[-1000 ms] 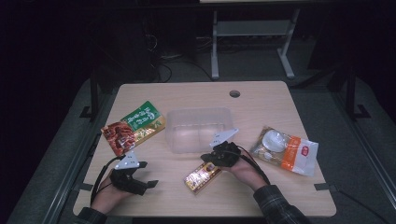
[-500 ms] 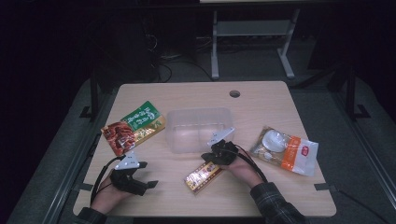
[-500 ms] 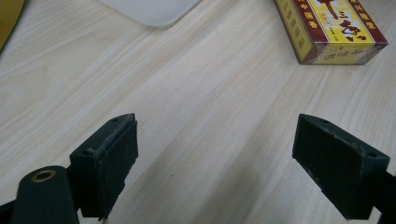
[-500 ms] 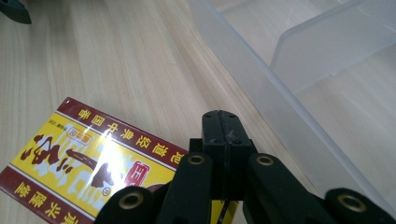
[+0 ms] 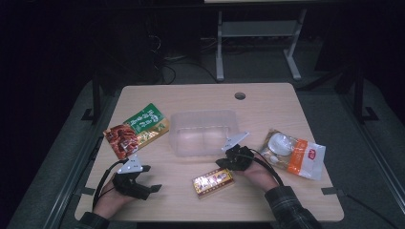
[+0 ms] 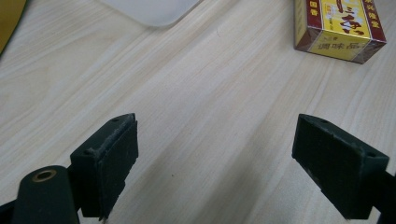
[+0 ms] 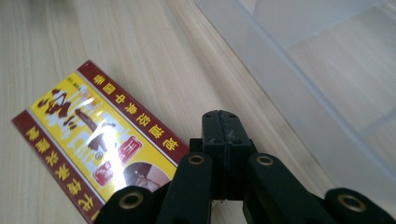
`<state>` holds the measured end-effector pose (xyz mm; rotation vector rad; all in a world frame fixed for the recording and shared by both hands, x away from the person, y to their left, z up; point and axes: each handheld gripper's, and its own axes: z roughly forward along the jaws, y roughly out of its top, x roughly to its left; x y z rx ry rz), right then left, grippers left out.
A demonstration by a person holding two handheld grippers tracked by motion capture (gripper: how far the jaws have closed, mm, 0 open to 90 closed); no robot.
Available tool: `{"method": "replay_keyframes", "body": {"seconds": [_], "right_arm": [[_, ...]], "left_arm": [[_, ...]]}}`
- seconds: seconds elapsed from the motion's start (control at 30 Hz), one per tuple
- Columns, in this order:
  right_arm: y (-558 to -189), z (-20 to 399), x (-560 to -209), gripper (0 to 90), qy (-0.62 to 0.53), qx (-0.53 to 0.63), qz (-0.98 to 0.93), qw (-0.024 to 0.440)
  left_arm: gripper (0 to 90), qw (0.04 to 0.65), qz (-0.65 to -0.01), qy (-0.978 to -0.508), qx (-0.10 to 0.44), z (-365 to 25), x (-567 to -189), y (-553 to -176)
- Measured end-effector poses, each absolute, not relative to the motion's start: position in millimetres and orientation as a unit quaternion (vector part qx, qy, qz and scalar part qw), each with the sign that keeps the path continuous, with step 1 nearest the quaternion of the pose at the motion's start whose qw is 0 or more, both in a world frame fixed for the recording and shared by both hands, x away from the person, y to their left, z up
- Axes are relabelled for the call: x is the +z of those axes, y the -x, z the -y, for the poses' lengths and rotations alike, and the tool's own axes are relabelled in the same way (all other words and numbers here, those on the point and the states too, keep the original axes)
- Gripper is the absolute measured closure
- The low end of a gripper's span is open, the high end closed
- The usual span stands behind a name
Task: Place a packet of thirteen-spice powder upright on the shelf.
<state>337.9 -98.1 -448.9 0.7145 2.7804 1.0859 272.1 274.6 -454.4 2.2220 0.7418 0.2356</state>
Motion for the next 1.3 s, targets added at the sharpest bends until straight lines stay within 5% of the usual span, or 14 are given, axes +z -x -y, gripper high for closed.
{"method": "replay_keyframes", "body": {"seconds": [1.07, 1.23, 1.27, 1.3], "right_arm": [[-280, 152, -445, 89.1, -0.233, 0.355, -0.905, 0.018], [-270, 161, -434, 66.3, -0.242, 0.388, -0.889, 0.028], [-264, 162, -433, 56.4, -0.239, 0.392, -0.888, 0.026], [-264, 162, -433, 56.4, -0.239, 0.392, -0.888, 0.026]], "left_arm": [[14.2, 0.379, -0.285, -0.876, 0.090, -272, -455, -271], [14.2, 0.379, -0.287, -0.875, 0.089, -272, -456, -272], [14.3, 0.378, -0.286, -0.876, 0.089, -272, -456, -272], [14.3, 0.379, -0.285, -0.876, 0.091, -271, -456, -272]]}}
